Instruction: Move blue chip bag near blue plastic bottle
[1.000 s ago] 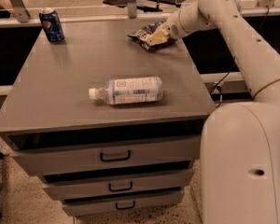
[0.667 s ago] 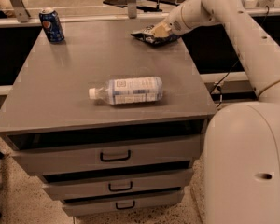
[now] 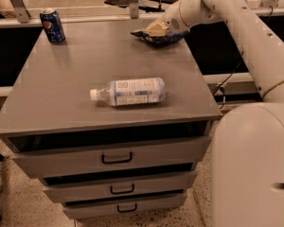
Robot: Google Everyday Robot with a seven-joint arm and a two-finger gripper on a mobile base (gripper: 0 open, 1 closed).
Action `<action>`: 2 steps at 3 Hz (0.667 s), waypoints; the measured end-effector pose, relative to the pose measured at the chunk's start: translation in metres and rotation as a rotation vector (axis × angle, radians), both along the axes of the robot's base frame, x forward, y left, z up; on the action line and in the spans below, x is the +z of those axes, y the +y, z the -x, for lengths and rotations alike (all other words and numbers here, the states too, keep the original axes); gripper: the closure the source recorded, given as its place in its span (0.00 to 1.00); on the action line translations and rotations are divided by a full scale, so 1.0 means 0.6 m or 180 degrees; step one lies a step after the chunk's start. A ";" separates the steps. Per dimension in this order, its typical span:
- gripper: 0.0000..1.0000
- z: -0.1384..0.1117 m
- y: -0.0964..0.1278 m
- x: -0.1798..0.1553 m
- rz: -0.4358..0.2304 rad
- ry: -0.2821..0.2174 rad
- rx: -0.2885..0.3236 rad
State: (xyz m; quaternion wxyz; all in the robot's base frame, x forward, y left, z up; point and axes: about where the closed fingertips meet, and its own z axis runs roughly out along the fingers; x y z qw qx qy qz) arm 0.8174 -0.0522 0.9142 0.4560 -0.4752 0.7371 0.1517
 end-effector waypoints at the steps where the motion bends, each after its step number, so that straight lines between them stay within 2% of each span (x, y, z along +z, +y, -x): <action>1: 1.00 0.041 0.052 0.017 -0.0048 0.0026 0.0291; 2: 1.00 0.104 0.091 0.032 -0.0131 0.0147 0.0513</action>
Offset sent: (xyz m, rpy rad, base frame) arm -0.1215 0.0780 0.0275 0.0679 0.1036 0.2397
